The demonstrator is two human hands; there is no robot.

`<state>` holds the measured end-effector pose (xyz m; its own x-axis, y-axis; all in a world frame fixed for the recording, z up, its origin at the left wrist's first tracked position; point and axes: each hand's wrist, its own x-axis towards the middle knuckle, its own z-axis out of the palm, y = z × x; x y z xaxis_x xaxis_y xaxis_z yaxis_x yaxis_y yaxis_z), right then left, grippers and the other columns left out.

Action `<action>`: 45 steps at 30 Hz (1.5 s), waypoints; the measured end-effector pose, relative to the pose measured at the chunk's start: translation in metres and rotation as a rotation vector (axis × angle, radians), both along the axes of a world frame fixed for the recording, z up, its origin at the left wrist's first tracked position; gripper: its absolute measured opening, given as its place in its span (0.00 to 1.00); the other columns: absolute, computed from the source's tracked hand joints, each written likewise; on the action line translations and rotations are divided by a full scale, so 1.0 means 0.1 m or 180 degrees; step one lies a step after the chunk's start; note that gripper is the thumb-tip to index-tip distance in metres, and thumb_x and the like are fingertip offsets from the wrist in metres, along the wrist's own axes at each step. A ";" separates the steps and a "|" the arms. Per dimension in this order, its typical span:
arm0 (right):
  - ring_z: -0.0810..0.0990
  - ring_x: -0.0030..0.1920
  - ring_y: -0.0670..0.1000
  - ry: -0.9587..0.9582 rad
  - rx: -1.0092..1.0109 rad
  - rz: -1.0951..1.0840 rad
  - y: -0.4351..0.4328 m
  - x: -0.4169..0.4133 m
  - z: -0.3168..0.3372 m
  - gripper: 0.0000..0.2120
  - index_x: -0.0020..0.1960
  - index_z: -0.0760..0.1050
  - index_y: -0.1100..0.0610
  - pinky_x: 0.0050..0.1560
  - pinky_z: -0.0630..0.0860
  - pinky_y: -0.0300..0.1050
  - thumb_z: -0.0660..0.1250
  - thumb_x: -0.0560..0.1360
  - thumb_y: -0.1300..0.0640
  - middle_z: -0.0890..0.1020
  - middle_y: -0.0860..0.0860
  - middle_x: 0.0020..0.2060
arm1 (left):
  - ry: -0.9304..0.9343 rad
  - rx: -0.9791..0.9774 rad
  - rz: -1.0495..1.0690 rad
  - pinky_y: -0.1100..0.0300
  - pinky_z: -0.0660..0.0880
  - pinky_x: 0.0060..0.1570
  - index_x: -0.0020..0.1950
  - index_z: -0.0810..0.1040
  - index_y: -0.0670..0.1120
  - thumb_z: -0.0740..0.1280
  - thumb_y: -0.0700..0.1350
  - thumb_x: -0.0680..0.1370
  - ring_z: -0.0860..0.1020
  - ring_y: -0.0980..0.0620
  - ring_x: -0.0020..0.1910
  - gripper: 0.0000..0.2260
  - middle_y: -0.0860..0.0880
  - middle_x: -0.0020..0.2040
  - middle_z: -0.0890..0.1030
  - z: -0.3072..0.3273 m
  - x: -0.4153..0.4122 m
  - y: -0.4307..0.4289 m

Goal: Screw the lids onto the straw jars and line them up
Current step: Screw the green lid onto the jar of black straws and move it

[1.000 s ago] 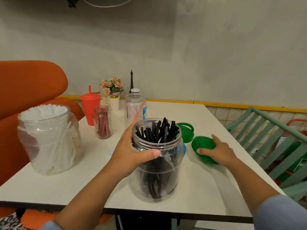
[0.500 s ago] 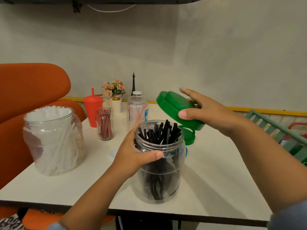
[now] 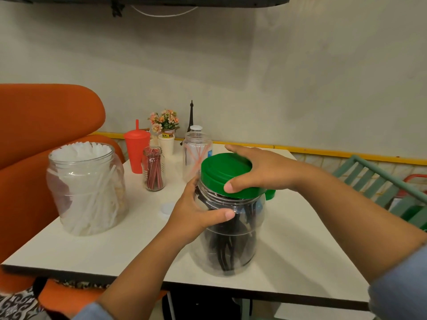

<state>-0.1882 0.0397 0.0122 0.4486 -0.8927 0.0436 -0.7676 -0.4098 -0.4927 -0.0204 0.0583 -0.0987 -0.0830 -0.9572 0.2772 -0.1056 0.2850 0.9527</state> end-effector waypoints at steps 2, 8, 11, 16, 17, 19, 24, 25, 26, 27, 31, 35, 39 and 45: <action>0.69 0.64 0.50 0.0131 -0.0031 0.0006 -0.01 0.01 -0.01 0.43 0.74 0.52 0.43 0.59 0.71 0.43 0.71 0.66 0.41 0.66 0.47 0.70 | -0.0009 0.0025 -0.0011 0.78 0.70 0.43 0.66 0.62 0.60 0.75 0.59 0.49 0.71 0.67 0.57 0.47 0.63 0.59 0.72 0.00 0.00 0.00; 0.67 0.66 0.51 0.0307 -0.0070 -0.0026 -0.02 0.05 -0.05 0.48 0.73 0.52 0.42 0.61 0.70 0.45 0.67 0.58 0.35 0.65 0.47 0.70 | 0.0014 0.0018 -0.0048 0.80 0.71 0.41 0.64 0.63 0.60 0.77 0.54 0.55 0.71 0.67 0.56 0.41 0.64 0.58 0.72 0.01 -0.01 0.02; 0.66 0.66 0.52 0.0371 -0.0082 -0.0032 -0.03 0.05 -0.08 0.48 0.73 0.51 0.40 0.61 0.70 0.46 0.66 0.57 0.34 0.64 0.48 0.70 | 0.0046 -0.0034 -0.0058 0.82 0.70 0.40 0.64 0.63 0.58 0.76 0.50 0.58 0.72 0.68 0.54 0.38 0.64 0.56 0.73 0.02 -0.01 0.03; 0.64 0.67 0.51 0.0290 0.0039 0.0044 -0.01 0.04 -0.09 0.47 0.73 0.50 0.41 0.56 0.67 0.41 0.68 0.60 0.36 0.62 0.48 0.71 | 0.0053 -0.0004 -0.0074 0.83 0.69 0.39 0.64 0.61 0.59 0.75 0.51 0.58 0.70 0.68 0.54 0.39 0.67 0.55 0.70 0.03 -0.01 0.03; 0.64 0.68 0.51 0.0244 0.0075 0.0057 -0.01 0.03 -0.09 0.46 0.74 0.50 0.41 0.56 0.66 0.40 0.70 0.62 0.38 0.61 0.48 0.71 | 0.0053 0.0003 -0.0081 0.83 0.69 0.39 0.65 0.61 0.59 0.75 0.51 0.57 0.70 0.69 0.53 0.39 0.67 0.55 0.70 0.03 -0.01 0.03; 0.63 0.69 0.51 0.0174 0.0113 0.0058 0.00 0.01 -0.09 0.44 0.74 0.50 0.41 0.57 0.65 0.40 0.72 0.65 0.41 0.61 0.47 0.72 | 0.0067 -0.0002 -0.0078 0.82 0.70 0.40 0.64 0.62 0.60 0.77 0.53 0.55 0.71 0.70 0.53 0.41 0.67 0.55 0.71 0.02 -0.01 0.03; 0.67 0.67 0.52 0.0383 0.0080 -0.0088 0.01 0.07 -0.07 0.47 0.74 0.51 0.42 0.59 0.68 0.43 0.68 0.60 0.33 0.64 0.48 0.71 | 0.0087 0.0014 -0.0041 0.79 0.71 0.42 0.62 0.62 0.61 0.77 0.52 0.56 0.71 0.69 0.54 0.39 0.66 0.55 0.72 0.01 -0.01 0.03; 0.68 0.66 0.52 0.0412 0.0094 -0.0108 0.01 0.08 -0.06 0.47 0.74 0.52 0.43 0.60 0.69 0.44 0.68 0.61 0.33 0.65 0.48 0.71 | 0.0062 0.0014 -0.0046 0.78 0.71 0.43 0.63 0.62 0.61 0.76 0.52 0.56 0.71 0.68 0.55 0.39 0.67 0.55 0.71 0.02 -0.01 0.03; 0.69 0.66 0.51 0.0402 0.0109 -0.0117 0.02 0.09 -0.06 0.45 0.74 0.53 0.44 0.61 0.69 0.44 0.68 0.63 0.34 0.66 0.47 0.70 | 0.0042 0.0021 -0.0046 0.76 0.70 0.43 0.63 0.62 0.61 0.76 0.52 0.56 0.71 0.68 0.55 0.39 0.67 0.55 0.71 0.02 -0.01 0.03; 0.69 0.65 0.51 0.0388 0.0118 -0.0116 0.03 0.10 -0.05 0.43 0.73 0.54 0.45 0.61 0.69 0.44 0.68 0.65 0.35 0.67 0.47 0.70 | 0.0033 0.0019 -0.0047 0.75 0.69 0.44 0.63 0.62 0.61 0.76 0.53 0.56 0.71 0.68 0.55 0.40 0.67 0.55 0.71 0.02 -0.01 0.02; 0.67 0.69 0.52 0.0541 0.0164 -0.0178 0.05 0.13 -0.03 0.48 0.74 0.51 0.47 0.65 0.66 0.46 0.61 0.60 0.29 0.64 0.48 0.72 | 0.0002 -0.0005 -0.0047 0.76 0.68 0.46 0.64 0.61 0.61 0.75 0.52 0.57 0.69 0.69 0.54 0.39 0.68 0.55 0.69 0.02 -0.01 0.02; 0.59 0.74 0.55 0.0470 0.0200 -0.0184 0.05 0.14 0.06 0.50 0.74 0.47 0.42 0.70 0.61 0.51 0.59 0.57 0.28 0.55 0.51 0.75 | 0.0011 -0.0016 -0.0057 0.80 0.70 0.40 0.64 0.60 0.60 0.74 0.52 0.58 0.69 0.71 0.52 0.39 0.69 0.53 0.68 0.03 0.00 0.03; 0.66 0.68 0.51 0.0647 0.0518 0.0204 0.00 0.14 0.11 0.40 0.74 0.51 0.43 0.66 0.68 0.48 0.69 0.69 0.43 0.63 0.47 0.72 | 0.0069 -0.0023 -0.0099 0.83 0.69 0.39 0.63 0.61 0.60 0.78 0.49 0.59 0.69 0.70 0.52 0.38 0.67 0.53 0.70 0.04 -0.01 0.04; 0.67 0.66 0.52 0.1126 0.0419 0.0112 -0.06 0.21 0.12 0.45 0.74 0.49 0.40 0.59 0.71 0.46 0.69 0.63 0.36 0.63 0.47 0.71 | 0.0015 0.0050 -0.0067 0.76 0.69 0.45 0.65 0.60 0.59 0.75 0.52 0.58 0.70 0.61 0.58 0.40 0.64 0.57 0.71 0.02 0.00 0.02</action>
